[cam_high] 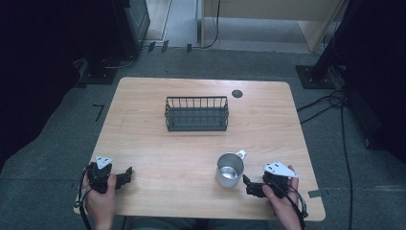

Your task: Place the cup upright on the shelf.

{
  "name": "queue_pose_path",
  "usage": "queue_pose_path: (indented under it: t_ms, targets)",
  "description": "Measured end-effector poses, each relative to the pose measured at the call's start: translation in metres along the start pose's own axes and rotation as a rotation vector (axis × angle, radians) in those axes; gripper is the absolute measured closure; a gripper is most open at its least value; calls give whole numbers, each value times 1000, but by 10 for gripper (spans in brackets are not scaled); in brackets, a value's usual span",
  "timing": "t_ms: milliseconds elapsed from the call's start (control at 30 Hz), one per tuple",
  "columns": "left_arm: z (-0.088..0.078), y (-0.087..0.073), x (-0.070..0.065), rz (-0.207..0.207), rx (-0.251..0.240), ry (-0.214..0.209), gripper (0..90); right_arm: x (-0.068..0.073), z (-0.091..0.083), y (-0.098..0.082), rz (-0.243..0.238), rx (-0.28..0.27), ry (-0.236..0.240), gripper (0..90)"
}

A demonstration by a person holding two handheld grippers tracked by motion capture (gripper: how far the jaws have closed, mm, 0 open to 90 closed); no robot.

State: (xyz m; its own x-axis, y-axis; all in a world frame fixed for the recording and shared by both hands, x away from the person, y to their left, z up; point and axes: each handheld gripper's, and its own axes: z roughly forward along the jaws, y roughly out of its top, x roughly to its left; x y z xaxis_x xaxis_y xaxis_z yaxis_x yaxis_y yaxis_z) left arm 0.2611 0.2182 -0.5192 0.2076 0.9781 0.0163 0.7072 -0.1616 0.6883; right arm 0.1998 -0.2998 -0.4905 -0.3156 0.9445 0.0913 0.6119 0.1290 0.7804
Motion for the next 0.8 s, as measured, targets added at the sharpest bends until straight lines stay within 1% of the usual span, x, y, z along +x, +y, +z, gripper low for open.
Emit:
queue_pose_path:
  t_ms: [33, 67, 100, 200, 333, 400, 667, 800]
  targets:
    - [0, 0, 0, 0, 0, 0, 0, 2, 0, 0, -3, -1, 12, 0]
    - [0, 0, 0, 0, 0, 0, 0, 2, 0, 0, -3, -1, 12, 0]
    - [0, 0, 0, 0, 0, 0, 0, 5, 0, -1, -13, -9, 27, 0]
    - [0, 0, 0, 0, 0, 0, 0, 6, 0, -3, 1, -10, 72, 0]
    - [0, 0, 0, 0, 0, 0, 0, 7, 0, -4, 0, -11, 89, 0]
    - [0, 0, 0, 0, 0, 0, 0, 11, 0, -6, -2, -4, 116, 0]
    - [0, 0, 0, 0, 0, 0, 0, 21, 4, -6, -26, -3, 145, 0]
    - [0, 0, 0, 0, 0, 0, 0, 29, 8, -4, -41, -7, 176, 0]
